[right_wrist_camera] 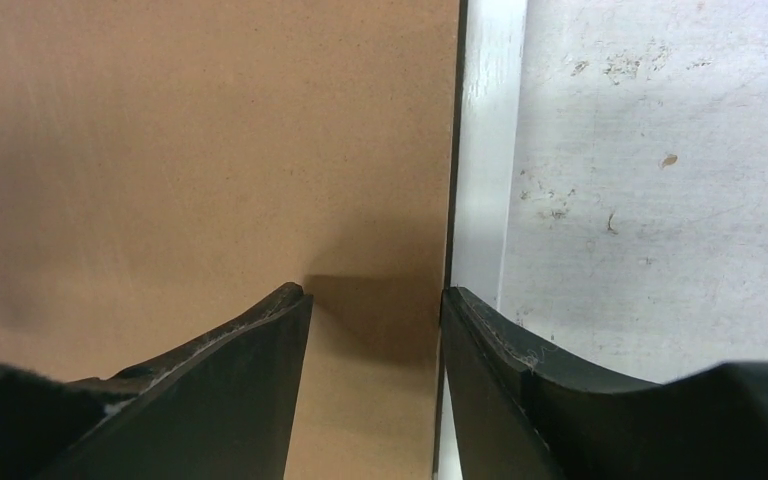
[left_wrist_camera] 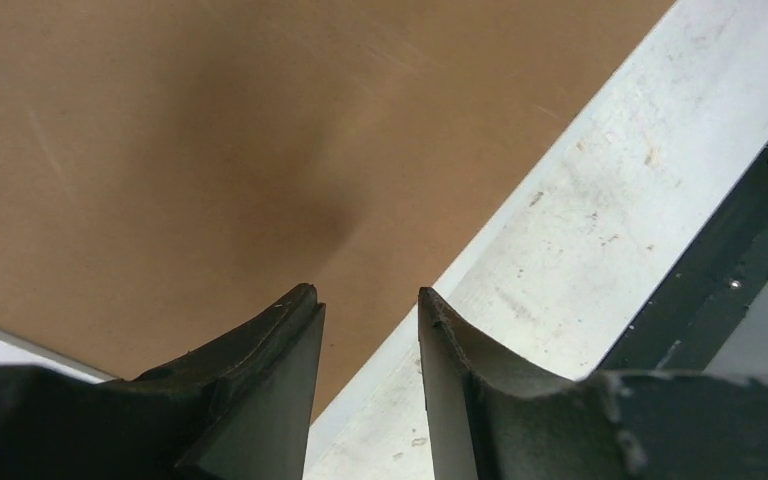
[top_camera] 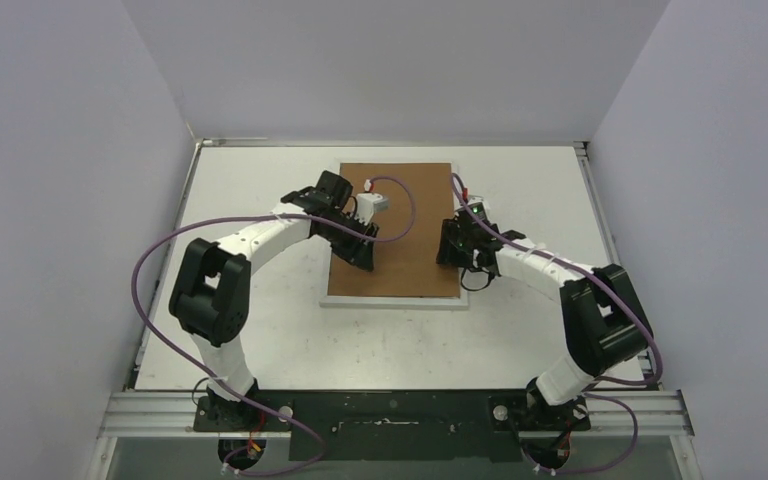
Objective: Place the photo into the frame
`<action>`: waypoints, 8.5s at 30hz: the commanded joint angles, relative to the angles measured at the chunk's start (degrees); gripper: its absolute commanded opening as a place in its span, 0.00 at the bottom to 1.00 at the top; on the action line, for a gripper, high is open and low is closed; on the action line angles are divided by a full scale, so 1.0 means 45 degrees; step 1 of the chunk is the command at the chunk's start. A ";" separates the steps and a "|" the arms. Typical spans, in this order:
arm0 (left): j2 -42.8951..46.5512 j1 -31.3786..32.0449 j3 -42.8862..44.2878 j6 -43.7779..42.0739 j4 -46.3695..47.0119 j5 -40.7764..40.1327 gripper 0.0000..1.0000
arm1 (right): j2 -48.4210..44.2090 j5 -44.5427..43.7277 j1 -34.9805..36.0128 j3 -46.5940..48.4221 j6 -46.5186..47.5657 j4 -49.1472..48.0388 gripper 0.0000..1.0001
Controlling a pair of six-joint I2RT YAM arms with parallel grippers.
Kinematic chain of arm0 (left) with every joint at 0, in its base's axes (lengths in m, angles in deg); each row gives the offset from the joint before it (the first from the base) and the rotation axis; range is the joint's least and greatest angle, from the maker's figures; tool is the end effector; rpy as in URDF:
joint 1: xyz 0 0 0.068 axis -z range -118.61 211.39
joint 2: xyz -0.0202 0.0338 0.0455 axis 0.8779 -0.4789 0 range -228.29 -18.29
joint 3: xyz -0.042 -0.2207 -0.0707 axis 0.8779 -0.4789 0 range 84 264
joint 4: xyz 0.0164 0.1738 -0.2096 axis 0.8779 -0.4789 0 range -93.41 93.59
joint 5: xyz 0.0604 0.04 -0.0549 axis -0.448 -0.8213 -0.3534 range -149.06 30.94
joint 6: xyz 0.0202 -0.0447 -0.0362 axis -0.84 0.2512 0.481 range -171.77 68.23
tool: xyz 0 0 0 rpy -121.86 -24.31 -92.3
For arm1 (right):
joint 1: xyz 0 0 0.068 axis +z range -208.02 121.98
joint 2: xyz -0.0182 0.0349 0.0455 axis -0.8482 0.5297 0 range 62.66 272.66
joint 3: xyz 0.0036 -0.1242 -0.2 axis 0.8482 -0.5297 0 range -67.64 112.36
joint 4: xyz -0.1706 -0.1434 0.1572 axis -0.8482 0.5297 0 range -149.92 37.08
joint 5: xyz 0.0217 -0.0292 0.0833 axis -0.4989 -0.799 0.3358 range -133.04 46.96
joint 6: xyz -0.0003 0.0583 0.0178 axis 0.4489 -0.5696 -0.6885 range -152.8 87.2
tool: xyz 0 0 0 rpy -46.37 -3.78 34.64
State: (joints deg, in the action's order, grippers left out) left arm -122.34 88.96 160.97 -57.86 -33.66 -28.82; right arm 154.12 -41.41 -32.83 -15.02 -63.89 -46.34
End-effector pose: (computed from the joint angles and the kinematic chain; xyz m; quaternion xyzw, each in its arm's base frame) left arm 0.3262 -0.1962 0.1663 0.3279 0.8842 -0.2898 0.1633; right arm 0.3040 0.1443 0.1294 0.0442 0.9456 0.1638 0.2776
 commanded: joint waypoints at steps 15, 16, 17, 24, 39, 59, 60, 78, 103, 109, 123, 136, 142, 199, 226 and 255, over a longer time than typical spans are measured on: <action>-0.0022 -0.0179 -0.0680 -0.0938 0.0935 -0.1307 0.37 | -0.1882 0.3238 -0.0495 0.0384 -0.1093 -0.1089 0.48; 0.0046 -0.0203 -0.0630 -0.0916 0.0903 -0.1248 0.37 | -0.1945 0.3277 -0.0500 0.0368 -0.1098 -0.1147 0.47; 0.0140 -0.0223 -0.0548 -0.0908 0.0846 -0.1185 0.37 | -0.1994 0.3306 -0.0485 0.0344 -0.1099 -0.1225 0.46; 0.0834 -0.1437 0.1205 -0.0420 -0.0120 -0.0174 0.39 | -0.2296 0.3512 -0.0474 0.0110 -0.1156 -0.1656 0.42; 0.0123 -0.3882 0.1692 -0.0924 -0.0270 -0.0793 0.39 | -0.1121 0.2458 -0.0687 0.0765 -0.0370 0.0060 0.54; -0.2964 -0.4682 0.4032 0.0122 0.0501 -0.0429 0.39 | 0.5279 -0.0944 -0.2471 0.8051 0.1191 -0.1479 0.60; -0.3046 -0.4682 0.4022 0.0191 0.0539 -0.0384 0.39 | 0.5618 -0.0847 -0.2529 0.8384 0.1146 -0.1671 0.62; -0.2731 -0.4978 0.3880 -0.0472 -0.0287 0.0138 0.38 | 1.3000 0.4897 -0.4045 1.6163 0.0119 -0.4066 0.83; -0.4416 -0.5103 0.5022 -0.0932 -0.0011 -0.3565 0.38 | 1.1989 0.8659 -0.4014 1.2299 0.1077 -0.5921 0.76; -0.5307 -0.4736 0.6115 -0.0981 -0.0261 -0.3369 0.38 | 0.9221 0.7986 -0.4016 0.8237 0.0900 -0.6763 0.73; -0.5634 -0.2901 0.6563 -0.1524 -0.0919 -0.1602 0.38 | 0.1072 0.4243 -0.3641 -0.1216 -0.0523 -0.6500 0.68; -0.5084 -0.3546 0.9680 -0.2551 -0.4093 -0.0547 0.40 | -0.2117 0.2159 -0.3785 -0.2482 0.0072 -0.3207 0.77; -0.2337 -0.5821 0.7038 -0.6379 -0.6595 -0.1524 0.40 | -0.0646 0.2535 -0.4014 -0.1596 -0.0315 -0.4204 0.77; -0.3031 -0.4118 0.3344 -0.2904 0.1861 -0.3863 0.39 | -0.1861 0.5605 -0.3566 -0.3338 -0.2576 -0.3926 0.75; -0.0168 -0.7053 0.3339 -0.3144 -0.2164 -0.0723 0.40 | -0.4140 -0.2516 0.6419 -0.0519 0.9071 0.0167 0.80; -0.1074 -0.7294 0.4164 -0.2809 -0.2744 -0.0426 0.40 | -0.0871 -0.2324 0.9221 -0.0644 1.2432 -0.2423 0.77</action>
State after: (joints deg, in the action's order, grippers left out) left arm -126.77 56.50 176.88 -70.32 -45.07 -32.60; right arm 149.97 -54.13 8.77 -19.11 -8.11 -52.76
